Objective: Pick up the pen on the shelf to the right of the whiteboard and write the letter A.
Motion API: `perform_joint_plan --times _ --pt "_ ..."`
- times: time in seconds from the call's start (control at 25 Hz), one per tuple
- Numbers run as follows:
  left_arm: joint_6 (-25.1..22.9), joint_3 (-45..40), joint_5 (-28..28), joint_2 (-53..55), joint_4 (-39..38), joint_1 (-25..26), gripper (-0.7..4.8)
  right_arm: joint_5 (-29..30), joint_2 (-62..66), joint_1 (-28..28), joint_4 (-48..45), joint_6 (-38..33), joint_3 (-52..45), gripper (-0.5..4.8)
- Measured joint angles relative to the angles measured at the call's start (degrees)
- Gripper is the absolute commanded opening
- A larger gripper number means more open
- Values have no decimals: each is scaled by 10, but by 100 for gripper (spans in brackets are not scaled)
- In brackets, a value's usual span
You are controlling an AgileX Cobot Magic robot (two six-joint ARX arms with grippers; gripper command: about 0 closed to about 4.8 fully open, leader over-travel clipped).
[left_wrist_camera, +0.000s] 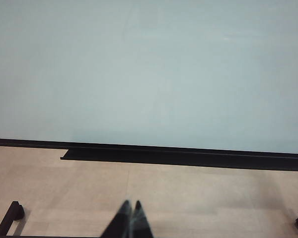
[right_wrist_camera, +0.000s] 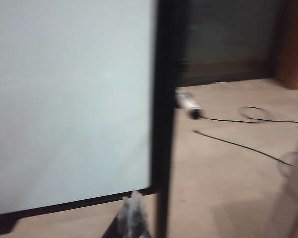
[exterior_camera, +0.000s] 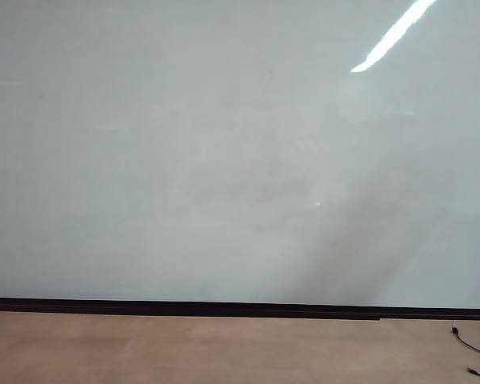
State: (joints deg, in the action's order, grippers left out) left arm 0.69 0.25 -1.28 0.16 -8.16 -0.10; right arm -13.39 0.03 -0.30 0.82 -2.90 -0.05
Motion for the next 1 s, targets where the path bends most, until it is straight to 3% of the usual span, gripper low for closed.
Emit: perform_joint_plan --times 0.08,0.28,0.48,0.88,1.0 --pt "0 0 0 0 0 0 -5 -29 0 0 1 0 0 -1" --pt "0 0 0 0 0 0 -5 -31 0 0 9 0 0 1" --pt "0 0 0 0 0 0 -4 -31 0 0 25 0 0 251" --pt "0 0 0 0 0 0 -4 -31 0 0 26 0 0 258" --pt "0 0 0 0 0 0 -5 -32 0 0 26 0 0 298"
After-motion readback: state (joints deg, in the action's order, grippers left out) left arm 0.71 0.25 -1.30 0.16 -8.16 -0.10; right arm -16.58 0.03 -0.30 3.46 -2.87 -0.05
